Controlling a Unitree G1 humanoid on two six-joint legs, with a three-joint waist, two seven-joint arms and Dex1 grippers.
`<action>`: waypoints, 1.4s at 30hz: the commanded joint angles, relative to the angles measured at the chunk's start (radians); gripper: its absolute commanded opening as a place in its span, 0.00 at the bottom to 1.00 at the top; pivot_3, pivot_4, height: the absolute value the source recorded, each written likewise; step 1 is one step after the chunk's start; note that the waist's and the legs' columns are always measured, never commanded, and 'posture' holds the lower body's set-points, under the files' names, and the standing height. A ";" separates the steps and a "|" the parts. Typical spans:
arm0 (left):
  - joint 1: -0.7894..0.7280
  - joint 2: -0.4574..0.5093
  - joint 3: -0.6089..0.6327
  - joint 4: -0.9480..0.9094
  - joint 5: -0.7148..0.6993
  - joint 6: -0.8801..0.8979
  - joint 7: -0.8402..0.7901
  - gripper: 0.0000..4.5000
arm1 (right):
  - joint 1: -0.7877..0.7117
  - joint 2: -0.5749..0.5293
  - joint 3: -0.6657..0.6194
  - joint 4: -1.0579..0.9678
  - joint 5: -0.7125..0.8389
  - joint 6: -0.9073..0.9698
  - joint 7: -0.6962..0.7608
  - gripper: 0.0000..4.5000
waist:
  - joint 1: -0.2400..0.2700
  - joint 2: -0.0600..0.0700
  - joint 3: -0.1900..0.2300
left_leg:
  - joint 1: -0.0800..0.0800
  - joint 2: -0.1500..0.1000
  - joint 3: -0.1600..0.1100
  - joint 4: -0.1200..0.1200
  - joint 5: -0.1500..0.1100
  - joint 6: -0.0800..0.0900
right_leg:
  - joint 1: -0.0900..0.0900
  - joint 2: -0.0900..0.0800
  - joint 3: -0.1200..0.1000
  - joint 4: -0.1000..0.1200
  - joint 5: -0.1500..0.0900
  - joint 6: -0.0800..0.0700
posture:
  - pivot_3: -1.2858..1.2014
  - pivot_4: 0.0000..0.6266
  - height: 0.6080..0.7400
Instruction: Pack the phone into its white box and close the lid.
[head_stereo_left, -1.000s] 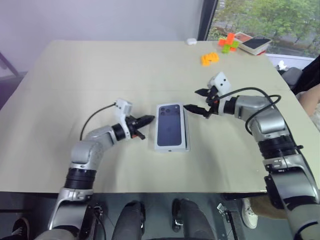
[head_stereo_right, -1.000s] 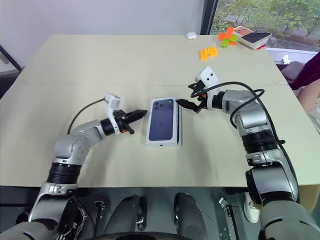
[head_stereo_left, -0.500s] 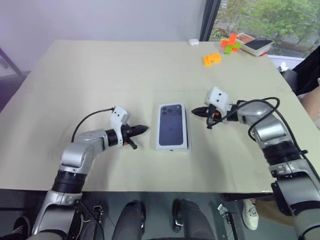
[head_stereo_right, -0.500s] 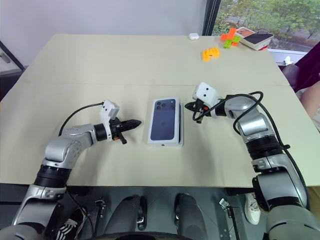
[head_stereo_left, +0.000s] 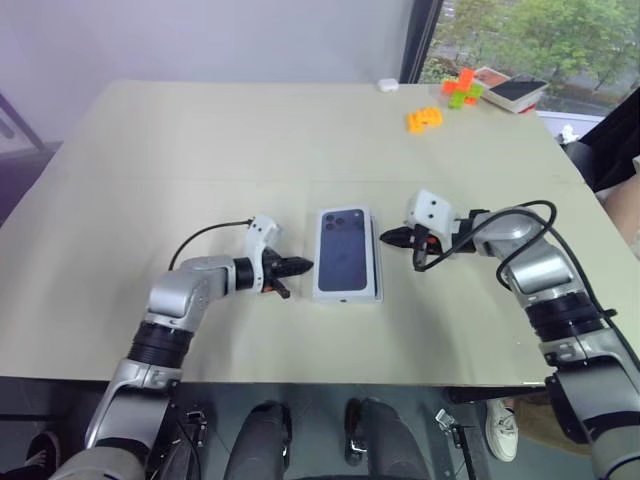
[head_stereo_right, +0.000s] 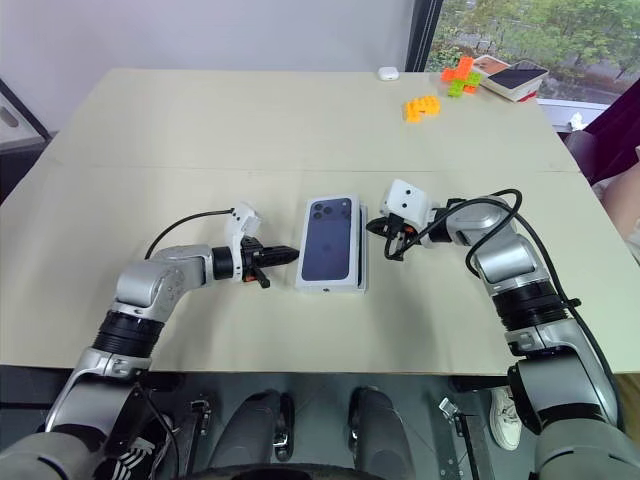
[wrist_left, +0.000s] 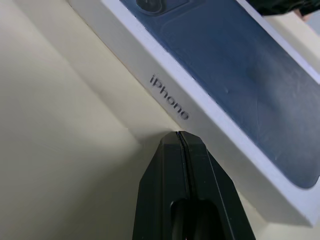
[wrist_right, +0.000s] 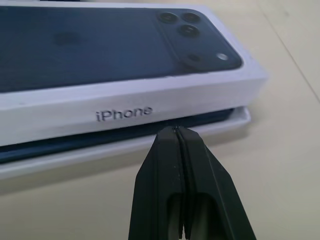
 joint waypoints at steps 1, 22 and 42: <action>-0.016 -0.023 -0.009 -0.002 0.010 -0.027 -0.007 0.00 | -0.006 0.001 -0.018 -0.069 0.024 0.031 0.016 0.01 | 0.000 0.000 0.000 | 0.000 0.000 0.000 0.000 0.000 0.000 | 0.000 0.000 0.000 0.000 0.000 0.000 | 0.52 0.24 1.00; -0.047 -0.070 0.064 -0.095 -0.018 0.016 0.063 0.00 | -0.001 0.015 0.014 -0.066 -0.026 0.032 0.023 0.01 | -0.001 0.000 0.000 | 0.001 0.000 -0.001 0.000 0.002 0.000 | 0.001 0.000 0.000 0.001 0.000 0.000 | 0.52 0.24 1.00; -0.051 -0.086 0.028 -0.011 0.054 -0.069 0.069 0.00 | 0.014 0.018 0.017 -0.042 -0.086 0.012 -0.002 0.01 | 0.000 0.000 0.000 | 0.002 0.000 -0.001 0.000 0.002 0.000 | 0.001 0.000 0.000 0.001 0.000 0.000 | 0.52 0.24 1.00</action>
